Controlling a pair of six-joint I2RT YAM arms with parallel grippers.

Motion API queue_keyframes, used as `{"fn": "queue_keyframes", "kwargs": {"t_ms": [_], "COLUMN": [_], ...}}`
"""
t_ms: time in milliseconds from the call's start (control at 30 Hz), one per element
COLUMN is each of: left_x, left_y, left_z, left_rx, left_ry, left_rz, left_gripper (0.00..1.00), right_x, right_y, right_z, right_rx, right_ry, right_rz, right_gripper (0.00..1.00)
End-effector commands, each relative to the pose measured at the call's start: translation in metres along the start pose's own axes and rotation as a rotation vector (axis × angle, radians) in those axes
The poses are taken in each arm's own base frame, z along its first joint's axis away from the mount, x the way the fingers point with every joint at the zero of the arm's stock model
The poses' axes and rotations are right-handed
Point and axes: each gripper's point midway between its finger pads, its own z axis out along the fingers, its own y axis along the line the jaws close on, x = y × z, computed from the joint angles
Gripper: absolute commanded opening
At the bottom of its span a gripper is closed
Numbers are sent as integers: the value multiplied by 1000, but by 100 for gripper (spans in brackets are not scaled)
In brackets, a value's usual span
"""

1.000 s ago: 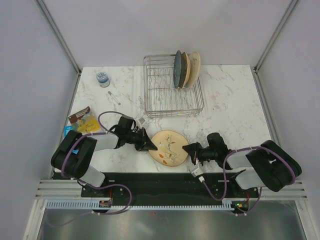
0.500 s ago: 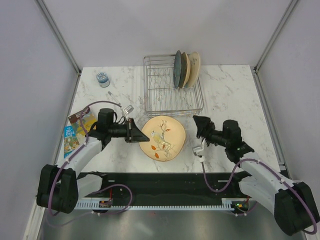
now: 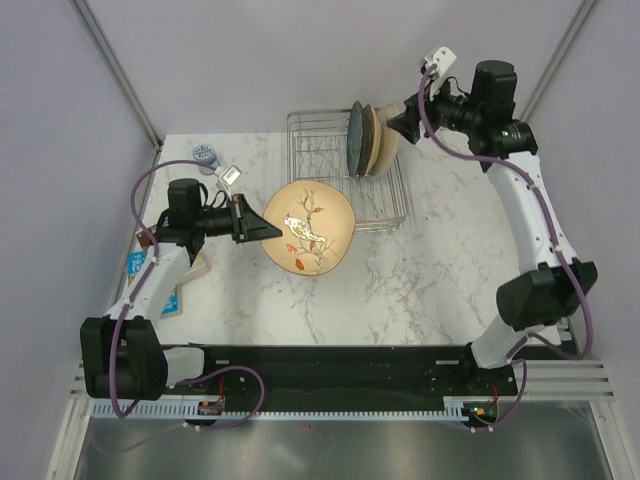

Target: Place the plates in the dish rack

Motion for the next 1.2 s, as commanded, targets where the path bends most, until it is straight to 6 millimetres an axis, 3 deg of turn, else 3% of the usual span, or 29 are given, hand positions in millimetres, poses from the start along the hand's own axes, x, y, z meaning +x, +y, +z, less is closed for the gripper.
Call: {"fn": "queue_keyframes", "kwargs": {"t_ms": [0,200,367,633,900,1033,1167], "left_x": [-21,-26,-34,-54,-70,-70,-73], "left_y": [-31,-28,-26,-22,-18,-15,-14], "left_z": [-3,-4,-2,4,10,14,16], "left_rx": [100,87,87,93,99,100,101], "left_ry": [-1,-12,-14,-9,-11,-7,-16], "left_rz": [145,145,141,134,141,131,144], "left_gripper": [2,2,2,2,2,2,2], "right_x": [54,64,51,38,48,50,50], "right_y": [100,125,149,182,197,204,212], "right_z": [8,11,7,8,24,32,39], "right_rx": [-506,-677,-799,-870,-820,-819,-816], "right_ry": [238,242,239,268,301,311,326], "right_rz": [872,1058,1069,1065,1056,1039,1038], "right_gripper": [70,70,71,73,72,50,40]}}
